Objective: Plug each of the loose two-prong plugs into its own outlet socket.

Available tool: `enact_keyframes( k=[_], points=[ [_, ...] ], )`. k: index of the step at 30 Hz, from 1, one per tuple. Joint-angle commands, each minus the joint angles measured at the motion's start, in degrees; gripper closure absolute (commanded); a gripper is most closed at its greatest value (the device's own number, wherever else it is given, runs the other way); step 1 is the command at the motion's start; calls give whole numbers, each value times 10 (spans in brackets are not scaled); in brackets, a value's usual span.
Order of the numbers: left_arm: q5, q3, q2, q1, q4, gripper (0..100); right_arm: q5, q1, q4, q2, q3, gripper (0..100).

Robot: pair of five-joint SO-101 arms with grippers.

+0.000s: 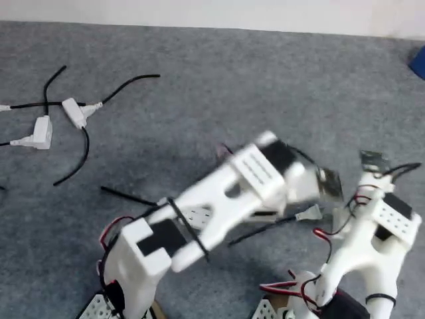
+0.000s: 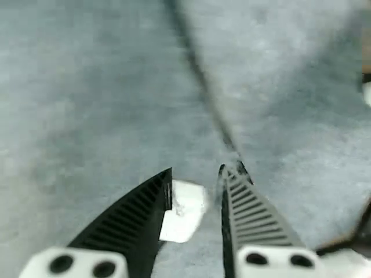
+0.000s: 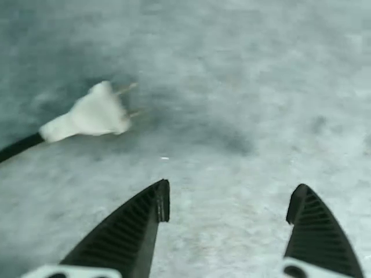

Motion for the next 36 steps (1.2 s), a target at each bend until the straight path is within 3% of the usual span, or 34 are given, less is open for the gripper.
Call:
enact_keyframes(
  k=[1,6,11,14,18,22,26,32,36],
  points=[
    [11,-101,-28,-118,3,857,4,-85,36,-15,-6,677],
    [161,-163,-27,-318,-34,857,-140,-218,120,-12,-77,677],
    [165,-159,-27,-424,-31,857,-391,-347,188,-7,-125,677],
    [164,-142,-27,-471,-23,857,-547,-374,166,-7,-115,677],
    [149,-124,-27,-538,-27,857,-580,-375,117,-8,-89,677],
    [52,-123,-27,-582,-44,857,-583,-371,93,-8,-46,677],
    [47,-121,-26,-599,-50,857,-586,-368,44,-14,5,677],
    [47,-121,-26,-604,-50,857,-772,-321,-13,-15,40,674],
    [47,-121,-26,-604,-50,857,-844,-280,-36,-15,42,674]
  ],
)
